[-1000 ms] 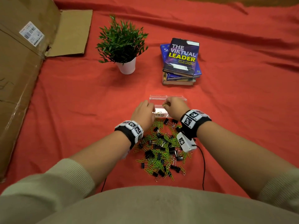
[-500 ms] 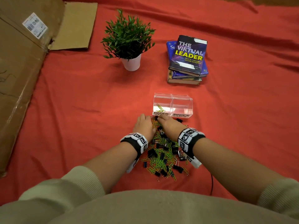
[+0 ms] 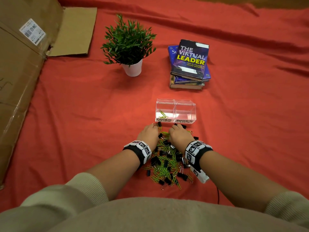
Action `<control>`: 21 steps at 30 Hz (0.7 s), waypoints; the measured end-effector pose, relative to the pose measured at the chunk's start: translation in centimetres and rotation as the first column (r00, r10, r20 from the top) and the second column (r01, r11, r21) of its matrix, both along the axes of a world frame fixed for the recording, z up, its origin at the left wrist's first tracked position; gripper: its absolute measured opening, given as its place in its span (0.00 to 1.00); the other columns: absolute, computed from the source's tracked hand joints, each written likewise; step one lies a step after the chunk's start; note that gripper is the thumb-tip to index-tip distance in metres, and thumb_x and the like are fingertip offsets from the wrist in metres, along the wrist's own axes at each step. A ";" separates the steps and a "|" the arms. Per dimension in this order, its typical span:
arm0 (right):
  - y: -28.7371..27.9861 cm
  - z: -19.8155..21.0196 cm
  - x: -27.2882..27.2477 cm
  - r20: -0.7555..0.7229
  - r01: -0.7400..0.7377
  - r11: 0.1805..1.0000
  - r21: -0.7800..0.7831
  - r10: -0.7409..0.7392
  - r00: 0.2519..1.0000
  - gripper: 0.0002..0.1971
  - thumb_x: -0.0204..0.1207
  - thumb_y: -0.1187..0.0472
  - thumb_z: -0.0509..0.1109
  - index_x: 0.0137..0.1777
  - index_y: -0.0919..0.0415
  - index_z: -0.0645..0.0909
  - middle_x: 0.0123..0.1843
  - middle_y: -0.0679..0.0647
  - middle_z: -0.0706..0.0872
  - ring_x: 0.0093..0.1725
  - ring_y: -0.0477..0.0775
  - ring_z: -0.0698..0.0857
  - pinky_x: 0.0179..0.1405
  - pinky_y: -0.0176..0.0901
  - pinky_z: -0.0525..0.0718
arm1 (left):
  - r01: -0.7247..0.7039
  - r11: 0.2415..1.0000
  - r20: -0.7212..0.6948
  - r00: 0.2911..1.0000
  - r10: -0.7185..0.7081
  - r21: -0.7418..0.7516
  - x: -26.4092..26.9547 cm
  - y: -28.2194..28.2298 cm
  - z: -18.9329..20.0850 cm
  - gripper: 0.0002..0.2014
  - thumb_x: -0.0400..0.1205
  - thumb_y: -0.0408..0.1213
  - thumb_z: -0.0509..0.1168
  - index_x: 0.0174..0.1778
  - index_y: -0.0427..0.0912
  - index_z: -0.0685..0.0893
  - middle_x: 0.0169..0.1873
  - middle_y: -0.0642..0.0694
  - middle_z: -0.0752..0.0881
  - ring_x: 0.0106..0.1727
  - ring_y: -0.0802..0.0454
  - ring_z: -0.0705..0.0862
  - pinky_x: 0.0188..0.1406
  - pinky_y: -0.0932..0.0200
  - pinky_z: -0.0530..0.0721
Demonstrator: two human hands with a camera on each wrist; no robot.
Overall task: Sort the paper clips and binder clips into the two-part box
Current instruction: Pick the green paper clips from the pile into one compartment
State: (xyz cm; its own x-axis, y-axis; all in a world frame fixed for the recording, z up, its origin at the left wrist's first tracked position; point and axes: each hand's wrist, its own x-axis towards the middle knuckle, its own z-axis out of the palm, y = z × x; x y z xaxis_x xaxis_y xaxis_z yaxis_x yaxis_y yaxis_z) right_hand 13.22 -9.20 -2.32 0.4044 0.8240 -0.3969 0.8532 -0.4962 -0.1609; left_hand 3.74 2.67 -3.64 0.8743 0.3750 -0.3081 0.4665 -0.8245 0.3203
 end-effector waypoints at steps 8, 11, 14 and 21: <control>2.0 5.0 3.1 -0.408 0.396 0.917 0.054 -0.342 0.847 0.10 0.82 0.60 0.62 0.48 0.65 0.81 0.40 0.59 0.86 0.29 0.49 0.78 0.21 0.31 0.75 | -0.002 1.000 -0.058 0.998 0.001 -0.003 -0.2 -0.1 0.1 0.17 0.81 0.33 0.62 0.66 0.33 0.73 0.61 0.38 0.78 0.64 0.42 0.76 0.64 0.49 0.80; 4.0 7.0 4.8 -0.307 0.362 0.924 0.126 -0.310 0.899 0.10 0.80 0.62 0.61 0.46 0.69 0.80 0.36 0.58 0.80 0.32 0.54 0.77 0.25 0.38 0.73 | -0.037 0.997 -0.043 0.999 0.034 -0.073 -0.3 0.3 0.5 0.12 0.82 0.31 0.59 0.61 0.36 0.75 0.57 0.39 0.81 0.59 0.42 0.79 0.60 0.47 0.81; 5.7 7.2 5.4 -0.181 0.283 0.955 0.094 -0.263 0.948 0.09 0.77 0.64 0.61 0.37 0.65 0.74 0.30 0.55 0.74 0.32 0.56 0.74 0.24 0.40 0.69 | -0.074 0.992 0.021 0.997 0.077 -0.106 -0.4 0.8 1.4 0.06 0.83 0.30 0.57 0.53 0.37 0.75 0.50 0.40 0.82 0.52 0.41 0.81 0.50 0.49 0.81; 5.5 5.4 5.3 -0.123 0.227 0.962 0.154 -0.209 0.970 0.11 0.77 0.64 0.63 0.52 0.69 0.83 0.53 0.63 0.83 0.53 0.62 0.82 0.52 0.48 0.82 | -0.096 0.971 0.174 0.975 0.136 -0.220 1.9 2.2 5.2 0.02 0.82 0.32 0.59 0.47 0.39 0.75 0.43 0.44 0.80 0.43 0.46 0.79 0.41 0.55 0.76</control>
State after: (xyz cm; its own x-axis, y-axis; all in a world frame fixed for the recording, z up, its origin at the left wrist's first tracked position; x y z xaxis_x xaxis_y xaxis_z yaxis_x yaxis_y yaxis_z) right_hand 18.50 -3.73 3.10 0.5450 0.7784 -0.3117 0.7012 -0.6269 -0.3395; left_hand 5.67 4.83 1.61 0.8778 0.4221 -0.2265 0.4708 -0.6734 0.5699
